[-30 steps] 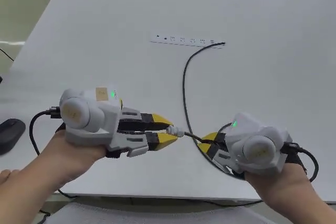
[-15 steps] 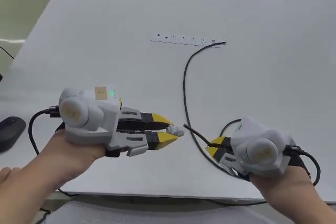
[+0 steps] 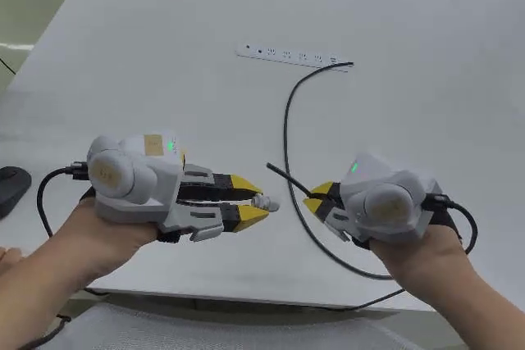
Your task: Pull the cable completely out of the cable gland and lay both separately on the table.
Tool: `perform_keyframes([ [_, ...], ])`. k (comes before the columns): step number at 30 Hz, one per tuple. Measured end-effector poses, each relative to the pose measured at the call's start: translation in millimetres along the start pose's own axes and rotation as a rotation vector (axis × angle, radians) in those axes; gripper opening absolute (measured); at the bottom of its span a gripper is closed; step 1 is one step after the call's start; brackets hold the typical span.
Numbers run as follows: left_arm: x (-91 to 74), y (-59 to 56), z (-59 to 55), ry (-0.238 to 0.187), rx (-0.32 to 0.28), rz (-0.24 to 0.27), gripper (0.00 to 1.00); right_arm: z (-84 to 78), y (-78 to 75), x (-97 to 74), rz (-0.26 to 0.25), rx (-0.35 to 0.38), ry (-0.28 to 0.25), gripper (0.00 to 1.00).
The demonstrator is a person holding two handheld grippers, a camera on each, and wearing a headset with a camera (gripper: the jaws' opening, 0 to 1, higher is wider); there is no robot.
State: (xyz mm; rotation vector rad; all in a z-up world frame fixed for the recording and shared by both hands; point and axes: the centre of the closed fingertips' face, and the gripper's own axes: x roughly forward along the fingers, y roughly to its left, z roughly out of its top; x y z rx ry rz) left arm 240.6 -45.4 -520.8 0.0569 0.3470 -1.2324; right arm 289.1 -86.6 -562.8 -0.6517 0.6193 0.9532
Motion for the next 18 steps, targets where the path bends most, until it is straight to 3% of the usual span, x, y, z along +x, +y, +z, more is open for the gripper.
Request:
perform_keyframes([
  [10, -4.8, 8.7, -12.7, -0.014, 0.008, 0.025, 0.15, 47.0, -23.9, 28.1, 0.003, -0.046, -0.014, 0.0],
  [18, -9.3, 18.5, -29.4, -0.021, 0.006, 0.068, 0.15, 82.0, -14.7, 60.0, 0.044, -0.125, -0.016, 0.0],
])
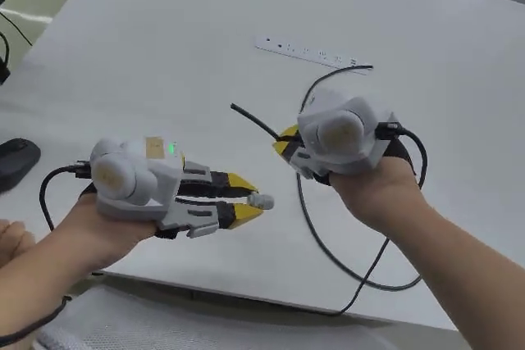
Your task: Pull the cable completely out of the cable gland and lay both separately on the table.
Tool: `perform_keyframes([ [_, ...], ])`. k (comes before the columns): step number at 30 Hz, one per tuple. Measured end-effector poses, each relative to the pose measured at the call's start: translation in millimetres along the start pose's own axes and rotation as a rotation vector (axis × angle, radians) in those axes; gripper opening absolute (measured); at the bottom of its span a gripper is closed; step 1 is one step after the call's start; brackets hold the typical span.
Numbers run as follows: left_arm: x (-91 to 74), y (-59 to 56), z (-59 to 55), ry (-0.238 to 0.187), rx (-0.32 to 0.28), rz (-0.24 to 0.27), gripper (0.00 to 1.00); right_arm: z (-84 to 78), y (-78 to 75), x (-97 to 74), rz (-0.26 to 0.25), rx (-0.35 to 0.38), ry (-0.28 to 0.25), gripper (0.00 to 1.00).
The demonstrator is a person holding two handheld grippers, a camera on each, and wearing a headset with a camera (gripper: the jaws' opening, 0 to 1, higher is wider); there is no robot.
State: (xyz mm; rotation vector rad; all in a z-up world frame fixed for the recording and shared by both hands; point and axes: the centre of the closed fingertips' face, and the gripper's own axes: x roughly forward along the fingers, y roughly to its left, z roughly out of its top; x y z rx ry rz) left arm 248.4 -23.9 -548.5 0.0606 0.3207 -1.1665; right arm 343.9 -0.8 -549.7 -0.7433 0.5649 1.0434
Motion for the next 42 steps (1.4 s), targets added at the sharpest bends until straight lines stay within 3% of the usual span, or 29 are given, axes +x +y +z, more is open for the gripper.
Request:
perform_keyframes([
  [9, -2.4, 15.2, -25.7, 0.009, -0.018, 0.041, 0.15, 28.5, 13.2, 43.3, 0.074, -0.059, 0.001, 0.0],
  [14, -3.6, 24.0, -36.4, 0.002, -0.027, 0.069, 0.15, 33.2, 14.6, 64.6, 0.105, -0.062, 0.016, 0.0],
  [21, -0.5, 33.2, -55.4, 0.006, -0.048, 0.087, 0.15, 27.0, 19.0, 95.7, 0.158, -0.071, 0.037, 0.0],
  [23, 1.4, 35.9, -66.4, 0.034, -0.037, 0.09, 0.15, 22.8, 21.0, 103.2, 0.173, -0.077, 0.053, 0.0],
  [25, 3.1, 38.3, -72.3, 0.034, -0.045, 0.091, 0.15, 19.8, 27.4, 113.5, 0.206, -0.123, 0.049, 0.0],
  [27, 4.1, 41.0, -80.5, 0.042, -0.058, 0.088, 0.16, 13.8, 29.5, 120.4, 0.219, -0.112, 0.079, 0.0],
  [30, 5.8, 43.4, -91.5, 0.075, -0.047, 0.076, 0.16, 12.8, 35.5, 128.3, 0.245, -0.108, 0.078, 0.0],
  [36, 4.4, 50.7, -104.6, 0.101, -0.048, 0.063, 0.16, 8.6, 38.7, 146.7, 0.265, -0.111, 0.097, 0.0],
  [42, 0.8, 58.3, -124.7, 0.146, -0.059, 0.077, 0.16, 3.7, 40.0, 160.0, 0.27, -0.104, 0.117, 0.0],
])
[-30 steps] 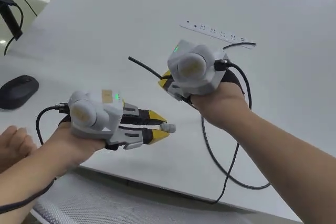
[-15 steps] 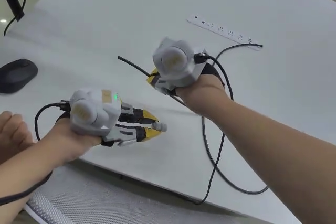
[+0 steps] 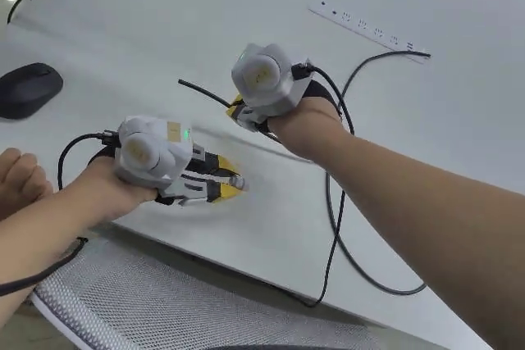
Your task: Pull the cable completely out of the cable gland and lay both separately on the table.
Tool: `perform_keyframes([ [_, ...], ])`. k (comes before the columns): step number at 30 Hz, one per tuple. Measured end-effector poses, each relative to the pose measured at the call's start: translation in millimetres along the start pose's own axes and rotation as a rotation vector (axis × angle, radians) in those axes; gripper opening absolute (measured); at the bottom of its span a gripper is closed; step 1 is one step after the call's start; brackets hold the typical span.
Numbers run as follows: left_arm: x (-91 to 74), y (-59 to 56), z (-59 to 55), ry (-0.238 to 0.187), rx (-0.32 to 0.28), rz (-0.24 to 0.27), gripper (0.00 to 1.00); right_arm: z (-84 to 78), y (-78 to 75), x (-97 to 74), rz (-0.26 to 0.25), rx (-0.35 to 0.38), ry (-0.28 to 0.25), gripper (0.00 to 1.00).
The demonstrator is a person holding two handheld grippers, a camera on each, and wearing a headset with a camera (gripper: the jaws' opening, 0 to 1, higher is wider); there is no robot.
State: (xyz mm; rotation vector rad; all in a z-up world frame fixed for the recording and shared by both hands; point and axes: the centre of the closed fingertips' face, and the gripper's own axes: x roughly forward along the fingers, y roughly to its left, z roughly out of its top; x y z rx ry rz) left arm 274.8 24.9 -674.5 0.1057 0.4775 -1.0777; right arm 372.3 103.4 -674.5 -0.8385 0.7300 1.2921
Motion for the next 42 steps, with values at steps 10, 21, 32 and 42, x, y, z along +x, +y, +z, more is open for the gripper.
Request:
perform_keyframes([
  [10, 3.6, 3.3, -15.0, 0.038, -0.018, 0.008, 0.16, -5.6, 9.0, 9.6, 0.02, 0.012, 0.011, 0.0],
  [21, 2.4, 10.0, -22.0, 0.066, -0.021, 0.046, 0.16, -9.6, 14.8, 16.2, 0.015, -0.011, 0.028, 0.0],
  [32, 2.7, 6.1, -20.6, 0.096, 0.003, 0.05, 0.16, -15.4, 16.3, 20.7, 0.025, -0.012, 0.059, 0.01],
  [42, 2.6, 6.9, -21.3, 0.112, 0.002, 0.052, 0.16, -25.3, 20.6, 22.0, 0.024, -0.017, 0.106, 0.14],
])
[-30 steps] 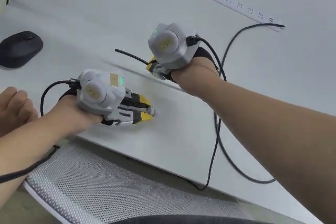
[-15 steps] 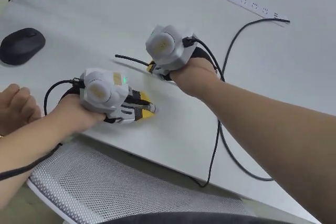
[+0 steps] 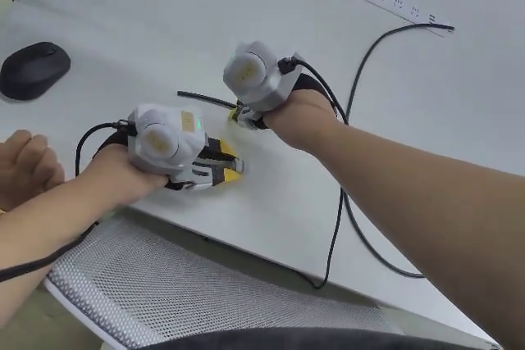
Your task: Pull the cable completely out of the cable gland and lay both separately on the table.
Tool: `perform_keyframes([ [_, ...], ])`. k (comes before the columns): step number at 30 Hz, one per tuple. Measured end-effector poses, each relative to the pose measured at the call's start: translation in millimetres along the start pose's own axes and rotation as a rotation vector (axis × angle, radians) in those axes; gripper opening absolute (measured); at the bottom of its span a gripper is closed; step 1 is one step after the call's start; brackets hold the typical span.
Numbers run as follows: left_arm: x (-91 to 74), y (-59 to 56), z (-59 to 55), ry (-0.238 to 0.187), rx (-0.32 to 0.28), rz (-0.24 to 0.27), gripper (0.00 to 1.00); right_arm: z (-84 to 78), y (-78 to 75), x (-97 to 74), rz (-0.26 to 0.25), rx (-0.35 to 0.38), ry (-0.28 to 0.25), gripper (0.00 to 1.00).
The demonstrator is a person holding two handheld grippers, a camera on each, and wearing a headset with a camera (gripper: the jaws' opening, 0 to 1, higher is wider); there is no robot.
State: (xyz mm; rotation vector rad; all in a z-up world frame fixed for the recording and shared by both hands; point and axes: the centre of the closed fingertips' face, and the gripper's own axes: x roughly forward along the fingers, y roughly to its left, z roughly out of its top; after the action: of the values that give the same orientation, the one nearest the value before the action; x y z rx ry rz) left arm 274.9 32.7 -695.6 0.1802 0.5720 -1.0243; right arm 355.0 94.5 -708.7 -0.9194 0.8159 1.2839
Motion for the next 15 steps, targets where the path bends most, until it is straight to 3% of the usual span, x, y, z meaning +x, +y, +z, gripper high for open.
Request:
perform_keyframes([
  [5, 1.5, 2.0, -1.5, 0.002, -0.002, 0.001, 0.19, 1.5, -8.9, -12.9, -0.043, 0.018, -0.024, 0.26],
  [9, 0.7, 7.1, 0.7, -0.004, -0.01, 0.015, 0.27, 8.5, -15.8, -32.6, -0.063, 0.063, -0.086, 0.32],
  [15, -2.0, 6.0, 2.9, 0.0, -0.007, 0.019, 0.32, 13.7, -20.3, -69.5, -0.063, 0.135, -0.196, 0.39],
])
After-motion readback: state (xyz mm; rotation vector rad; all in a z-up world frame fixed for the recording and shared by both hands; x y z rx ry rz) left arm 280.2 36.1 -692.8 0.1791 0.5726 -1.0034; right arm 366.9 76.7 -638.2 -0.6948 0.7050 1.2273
